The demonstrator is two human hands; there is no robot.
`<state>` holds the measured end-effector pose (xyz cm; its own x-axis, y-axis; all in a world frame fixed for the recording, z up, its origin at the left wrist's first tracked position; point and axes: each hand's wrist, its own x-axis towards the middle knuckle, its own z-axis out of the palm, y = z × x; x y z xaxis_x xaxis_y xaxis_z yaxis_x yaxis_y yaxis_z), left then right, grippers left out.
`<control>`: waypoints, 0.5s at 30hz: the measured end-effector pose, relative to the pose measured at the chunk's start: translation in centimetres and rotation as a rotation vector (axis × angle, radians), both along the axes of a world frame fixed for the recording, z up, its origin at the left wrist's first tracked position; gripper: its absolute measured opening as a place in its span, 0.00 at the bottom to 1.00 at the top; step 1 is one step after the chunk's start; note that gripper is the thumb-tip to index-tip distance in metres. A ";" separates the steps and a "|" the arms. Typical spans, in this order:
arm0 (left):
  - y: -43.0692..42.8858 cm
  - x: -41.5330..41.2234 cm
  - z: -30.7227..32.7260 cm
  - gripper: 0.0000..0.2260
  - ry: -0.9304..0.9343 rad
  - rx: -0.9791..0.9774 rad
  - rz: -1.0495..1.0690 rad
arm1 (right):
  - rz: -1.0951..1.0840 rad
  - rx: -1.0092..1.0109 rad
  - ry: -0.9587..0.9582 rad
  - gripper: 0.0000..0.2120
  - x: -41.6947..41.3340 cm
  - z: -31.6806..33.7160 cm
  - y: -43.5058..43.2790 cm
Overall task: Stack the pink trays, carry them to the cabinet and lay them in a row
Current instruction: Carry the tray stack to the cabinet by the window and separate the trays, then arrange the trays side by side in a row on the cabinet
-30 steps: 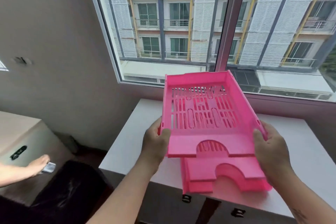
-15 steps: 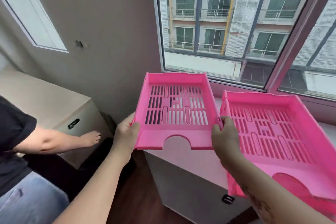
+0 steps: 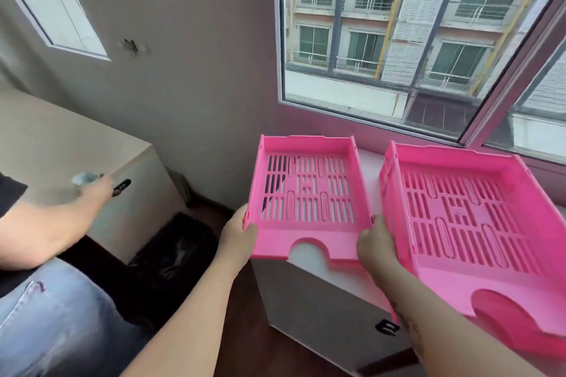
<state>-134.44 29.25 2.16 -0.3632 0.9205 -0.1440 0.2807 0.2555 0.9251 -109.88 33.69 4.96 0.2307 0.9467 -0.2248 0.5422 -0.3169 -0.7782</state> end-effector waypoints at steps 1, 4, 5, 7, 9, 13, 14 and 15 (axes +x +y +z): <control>0.0 -0.2 -0.3 0.26 0.033 -0.029 -0.010 | 0.005 -0.021 -0.016 0.16 0.0 -0.1 0.0; 0.9 -1.3 0.3 0.27 0.106 -0.068 -0.020 | 0.033 -0.034 -0.070 0.16 -0.1 0.9 0.3; 1.4 -1.7 1.2 0.31 0.115 -0.058 -0.005 | 0.057 -0.006 -0.086 0.18 -0.2 1.7 0.7; 2.6 -2.3 3.8 0.39 0.140 -0.005 0.024 | 0.116 0.099 -0.099 0.20 -0.5 4.0 1.9; 4.2 -2.1 7.2 0.41 0.192 0.065 0.044 | 0.144 0.210 -0.103 0.21 -0.8 6.9 3.4; 6.9 0.4 11.9 0.36 0.205 0.216 0.054 | 0.139 0.363 -0.047 0.19 -0.3 11.5 5.7; 7.2 1.6 12.3 0.34 0.203 0.235 0.036 | 0.142 0.377 -0.052 0.19 0.3 12.0 5.9; 7.3 3.0 12.4 0.32 0.205 0.240 0.006 | 0.145 0.379 -0.064 0.18 1.1 12.2 5.8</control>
